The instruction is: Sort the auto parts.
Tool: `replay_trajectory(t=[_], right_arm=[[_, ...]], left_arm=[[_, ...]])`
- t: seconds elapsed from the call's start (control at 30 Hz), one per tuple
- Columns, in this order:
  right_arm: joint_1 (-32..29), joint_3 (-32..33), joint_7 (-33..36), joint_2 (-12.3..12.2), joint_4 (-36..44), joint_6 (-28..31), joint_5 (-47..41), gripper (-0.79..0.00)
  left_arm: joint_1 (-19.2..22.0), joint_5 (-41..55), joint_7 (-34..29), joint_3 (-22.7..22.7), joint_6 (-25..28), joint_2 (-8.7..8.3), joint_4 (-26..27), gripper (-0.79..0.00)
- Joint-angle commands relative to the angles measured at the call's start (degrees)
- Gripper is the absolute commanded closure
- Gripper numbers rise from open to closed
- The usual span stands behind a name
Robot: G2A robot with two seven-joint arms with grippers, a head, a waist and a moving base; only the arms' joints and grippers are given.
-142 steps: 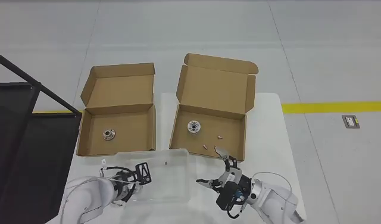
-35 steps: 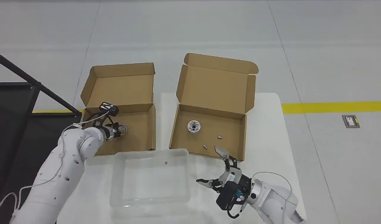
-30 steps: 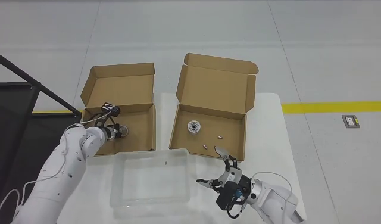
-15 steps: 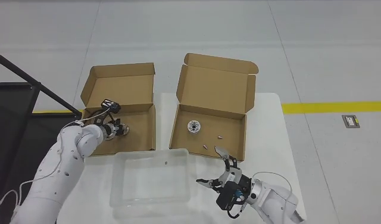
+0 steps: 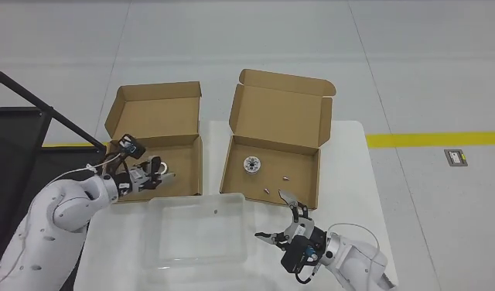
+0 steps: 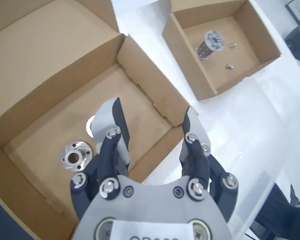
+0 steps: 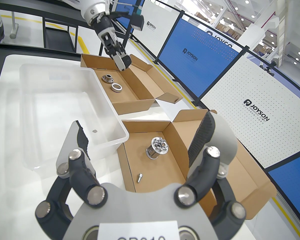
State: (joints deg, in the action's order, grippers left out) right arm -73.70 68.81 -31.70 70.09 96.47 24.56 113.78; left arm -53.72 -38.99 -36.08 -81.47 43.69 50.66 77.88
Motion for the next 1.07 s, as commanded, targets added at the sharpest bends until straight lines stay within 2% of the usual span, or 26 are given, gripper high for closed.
replay_trajectory(t=[0.0, 0.17, 0.23, 0.3, 0.37, 0.4, 0.53, 1.03], right_arm=[[0.0, 0.0, 0.0, 0.0, 0.0, 0.0, 0.0, -0.785], [0.0, 0.0, 0.0, 0.0, 0.0, 0.0, 0.0, -0.785], [0.0, 0.0, 0.0, 0.0, 0.0, 0.0, 0.0, -0.785], [0.0, 0.0, 0.0, 0.0, 0.0, 0.0, 0.0, -0.785], [0.0, 0.0, 0.0, 0.0, 0.0, 0.0, 0.0, -0.785], [0.0, 0.0, 0.0, 0.0, 0.0, 0.0, 0.0, -0.785], [0.0, 0.0, 0.0, 0.0, 0.0, 0.0, 0.0, -0.784], [0.0, 0.0, 0.0, 0.0, 0.0, 0.0, 0.0, -0.784]], left_arm=[[-3.2, 3.3, -1.0, -2.9, 2.6, -0.71, 3.0, -0.545], [-8.8, 9.5, -1.7, -7.4, 8.0, -1.87, 7.5, -0.613], [-10.4, 11.3, -1.5, -9.0, 10.0, -2.26, 8.6, -0.680], [-11.8, 12.8, -0.6, -10.2, 12.1, -2.54, 9.5, -0.785], [-12.0, 12.9, -0.5, -10.4, 12.5, -2.59, 9.6, -0.785], [-12.0, 12.9, -0.6, -10.4, 12.5, -2.58, 9.6, -0.741], [-12.0, 12.9, -0.5, -10.4, 12.5, -2.59, 9.6, -0.784], [-12.0, 12.9, -0.5, -10.4, 12.5, -2.59, 9.6, -0.784]])
